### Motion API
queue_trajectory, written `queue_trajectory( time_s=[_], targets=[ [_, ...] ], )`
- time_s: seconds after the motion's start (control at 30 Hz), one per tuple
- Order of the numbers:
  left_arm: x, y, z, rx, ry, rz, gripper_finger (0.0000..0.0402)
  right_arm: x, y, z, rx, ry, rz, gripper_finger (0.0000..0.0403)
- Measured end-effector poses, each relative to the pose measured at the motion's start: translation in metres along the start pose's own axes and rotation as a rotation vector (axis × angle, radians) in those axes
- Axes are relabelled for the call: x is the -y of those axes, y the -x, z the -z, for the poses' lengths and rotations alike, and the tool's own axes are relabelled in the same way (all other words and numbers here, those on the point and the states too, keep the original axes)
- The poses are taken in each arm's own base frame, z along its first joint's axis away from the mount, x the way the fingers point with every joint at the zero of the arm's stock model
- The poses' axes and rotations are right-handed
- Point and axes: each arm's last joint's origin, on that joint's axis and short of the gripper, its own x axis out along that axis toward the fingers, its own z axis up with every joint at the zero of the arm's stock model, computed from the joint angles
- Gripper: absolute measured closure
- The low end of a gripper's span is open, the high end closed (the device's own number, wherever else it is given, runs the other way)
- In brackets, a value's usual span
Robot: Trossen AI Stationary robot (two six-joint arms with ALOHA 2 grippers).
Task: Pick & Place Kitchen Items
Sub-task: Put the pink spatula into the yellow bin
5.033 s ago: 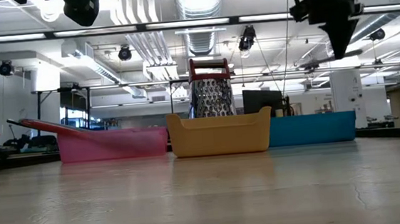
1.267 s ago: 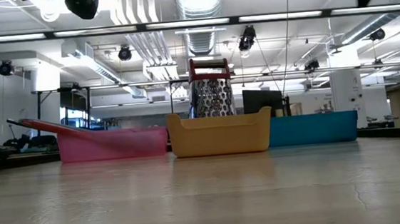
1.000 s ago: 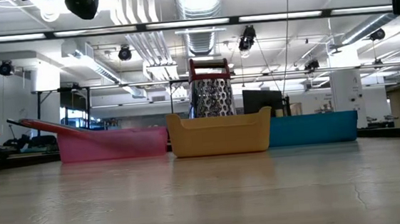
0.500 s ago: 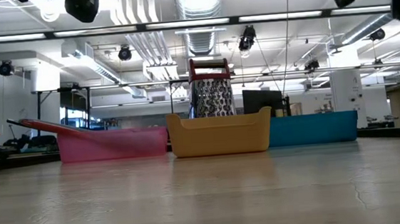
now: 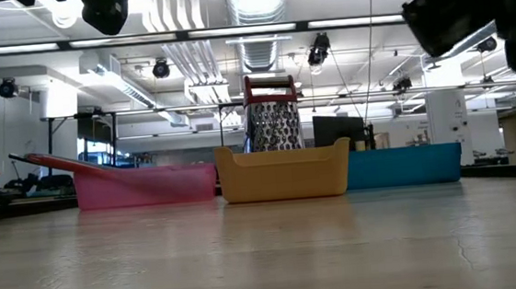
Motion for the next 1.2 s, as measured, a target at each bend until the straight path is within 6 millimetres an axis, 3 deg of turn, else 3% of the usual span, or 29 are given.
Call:
queue_trajectory(
  time_s=[0.13, 0.3, 0.57, 0.7, 0.87, 1.2],
  targets=[
    [0.000, 0.000, 0.000, -0.002, 0.000, 0.002, 0.0158, -0.001, -0.013, -0.002, 0.007, -0.010, -0.088, 0.0117],
    [0.000, 0.000, 0.000, -0.005, 0.004, 0.002, 0.0158, 0.012, -0.032, 0.001, -0.027, -0.051, -0.030, 0.0126],
    [0.000, 0.000, 0.001, -0.006, 0.003, 0.002, 0.0158, 0.017, -0.051, 0.001, -0.033, -0.089, -0.112, 0.0121],
    [0.000, 0.000, 0.001, -0.006, 0.003, 0.002, 0.0158, 0.017, -0.054, 0.001, -0.033, -0.130, -0.128, 0.0140],
    [0.000, 0.000, 0.001, -0.006, 0.003, 0.002, 0.0158, 0.019, -0.056, 0.002, -0.033, -0.143, -0.119, 0.0199],
    [0.000, 0.000, 0.001, -0.006, 0.003, 0.002, 0.0158, 0.024, -0.059, 0.003, -0.035, -0.081, -0.094, 0.0376]
  ],
)
